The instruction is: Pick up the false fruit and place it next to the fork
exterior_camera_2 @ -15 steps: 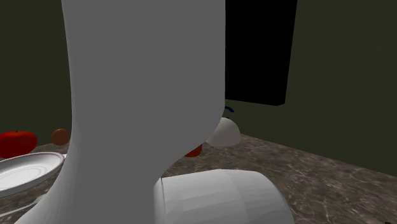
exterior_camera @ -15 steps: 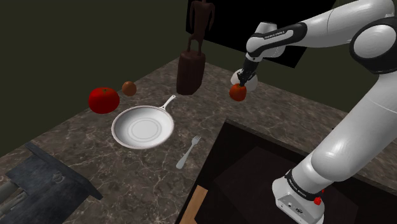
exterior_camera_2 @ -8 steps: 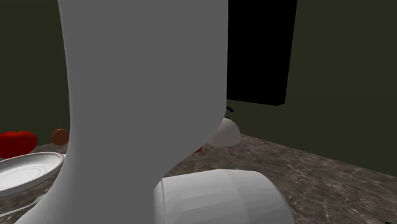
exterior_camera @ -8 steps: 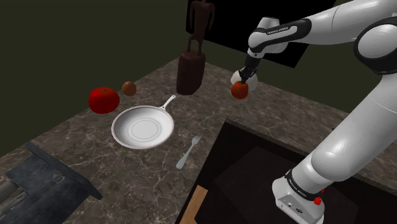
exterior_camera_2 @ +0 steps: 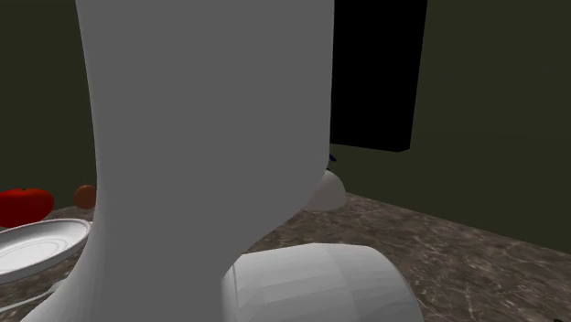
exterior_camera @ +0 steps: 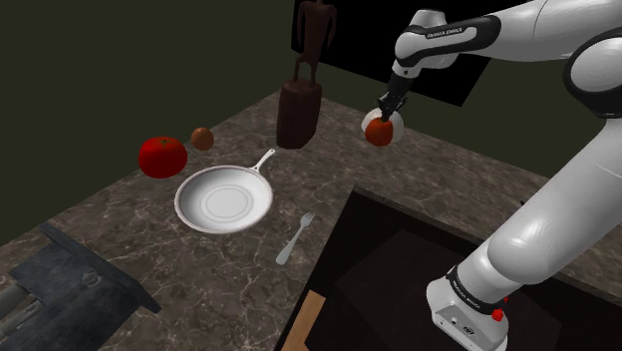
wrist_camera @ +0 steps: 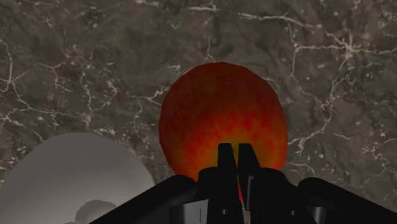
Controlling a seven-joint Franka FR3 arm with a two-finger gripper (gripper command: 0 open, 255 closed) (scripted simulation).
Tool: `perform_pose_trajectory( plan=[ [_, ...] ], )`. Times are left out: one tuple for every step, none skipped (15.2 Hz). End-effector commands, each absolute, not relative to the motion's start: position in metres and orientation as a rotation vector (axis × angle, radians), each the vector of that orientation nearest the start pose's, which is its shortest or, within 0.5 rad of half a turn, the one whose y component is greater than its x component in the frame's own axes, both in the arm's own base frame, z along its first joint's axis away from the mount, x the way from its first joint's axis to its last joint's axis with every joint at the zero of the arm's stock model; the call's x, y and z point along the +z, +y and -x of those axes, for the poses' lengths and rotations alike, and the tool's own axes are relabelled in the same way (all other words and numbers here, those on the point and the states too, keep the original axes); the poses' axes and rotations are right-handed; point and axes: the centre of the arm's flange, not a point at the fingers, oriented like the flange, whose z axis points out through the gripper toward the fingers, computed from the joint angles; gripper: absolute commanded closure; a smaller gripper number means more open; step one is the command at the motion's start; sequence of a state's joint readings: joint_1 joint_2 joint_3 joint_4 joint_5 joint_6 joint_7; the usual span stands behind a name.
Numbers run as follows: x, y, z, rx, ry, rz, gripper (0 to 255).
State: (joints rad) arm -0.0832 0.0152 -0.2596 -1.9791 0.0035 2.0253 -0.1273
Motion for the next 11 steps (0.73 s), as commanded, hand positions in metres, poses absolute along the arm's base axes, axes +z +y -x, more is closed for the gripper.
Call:
perform_pose_trajectory(
  plan=[
    [0.471, -0.188, -0.529, -0.048, 0.341, 3.131, 255],
    [0.476, -0.188, -0.529, -0.048, 0.341, 3.131, 255],
    [0.482, -0.188, -0.529, -0.048, 0.341, 3.131, 255],
    [0.487, -0.188, -0.529, -0.048, 0.341, 3.131, 255],
    [0.492, -0.188, -0.529, -0.048, 0.341, 3.131, 255],
    [0.497, -0.188, -0.529, -0.048, 0.341, 3.131, 255],
    [0.503, -0.188, -0.529, -0.048, 0.341, 3.131, 255],
    [0.508, -0.188, -0.529, -0.048, 0.341, 3.131, 255],
    [0.513, -0.188, -0.529, -0.048, 0.341, 3.131, 255],
    [0.519, -0.188, -0.529, -0.048, 0.341, 3.131, 255],
    [0.524, -0.188, -0.529, -0.048, 0.341, 3.131, 255]
  ],
)
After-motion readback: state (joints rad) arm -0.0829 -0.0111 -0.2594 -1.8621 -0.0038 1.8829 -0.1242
